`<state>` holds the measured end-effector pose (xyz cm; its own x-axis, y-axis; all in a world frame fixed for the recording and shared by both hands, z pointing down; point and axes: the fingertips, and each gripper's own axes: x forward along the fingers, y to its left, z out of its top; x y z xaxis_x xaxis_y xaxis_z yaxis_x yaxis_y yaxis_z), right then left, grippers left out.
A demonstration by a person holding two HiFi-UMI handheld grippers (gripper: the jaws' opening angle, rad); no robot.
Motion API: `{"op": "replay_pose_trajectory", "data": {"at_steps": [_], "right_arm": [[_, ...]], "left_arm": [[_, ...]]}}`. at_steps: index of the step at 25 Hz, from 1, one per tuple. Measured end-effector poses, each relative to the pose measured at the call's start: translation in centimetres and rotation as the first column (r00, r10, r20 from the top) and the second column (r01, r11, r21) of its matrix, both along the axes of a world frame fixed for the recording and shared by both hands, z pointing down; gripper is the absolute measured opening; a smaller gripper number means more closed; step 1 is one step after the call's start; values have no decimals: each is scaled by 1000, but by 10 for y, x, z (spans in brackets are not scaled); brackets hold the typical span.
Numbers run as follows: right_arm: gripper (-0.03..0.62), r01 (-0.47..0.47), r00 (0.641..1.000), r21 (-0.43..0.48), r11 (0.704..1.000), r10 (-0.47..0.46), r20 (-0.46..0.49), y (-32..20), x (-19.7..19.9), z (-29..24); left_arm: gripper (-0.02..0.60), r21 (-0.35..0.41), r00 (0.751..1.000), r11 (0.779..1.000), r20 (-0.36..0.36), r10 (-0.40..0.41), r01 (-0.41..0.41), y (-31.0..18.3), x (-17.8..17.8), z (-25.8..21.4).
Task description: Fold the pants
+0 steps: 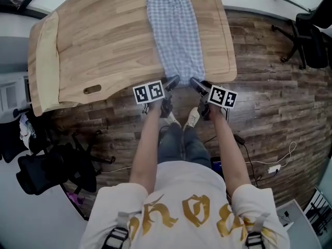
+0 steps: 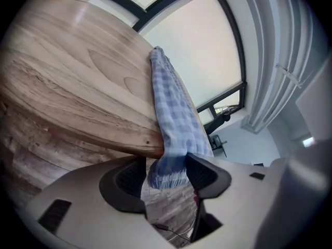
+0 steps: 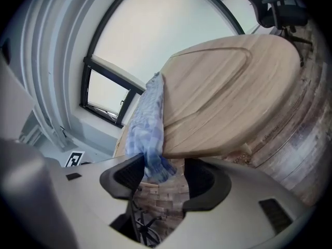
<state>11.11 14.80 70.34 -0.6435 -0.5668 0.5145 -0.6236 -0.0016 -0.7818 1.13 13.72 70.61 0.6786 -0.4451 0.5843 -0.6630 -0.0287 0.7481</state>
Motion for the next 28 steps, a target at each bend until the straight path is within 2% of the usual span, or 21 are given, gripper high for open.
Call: {"op": "replay_pose_trajectory", "data": {"at_steps": [3, 8, 13, 19, 22, 28], "right_arm": [[206, -7, 1000, -9, 1000, 7, 27, 3, 0, -2], [112, 56, 998, 26, 998, -55, -7, 11, -4, -15], [98, 137, 990, 87, 987, -134, -38, 18, -9, -40], [89, 178, 982, 188, 966, -163, -96, 2, -16, -85], [87, 177, 982, 233, 956, -155, -110, -7, -19, -112], [86, 148, 988, 309, 939, -129, -82, -12, -20, -164]], "left_arm": [[229, -27, 1000, 1000, -30, 7, -8, 3, 2, -2], [114, -19, 998, 998, -1, 66, -66, 11, 5, -12], [106, 17, 994, 994, 14, 107, -108, 16, 6, -36], [101, 91, 993, 990, 61, 100, -105, 2, 0, -79], [101, 132, 991, 985, 86, 102, -112, -7, -3, -105], [98, 213, 992, 972, 90, 85, -102, -12, -6, -158]]}}
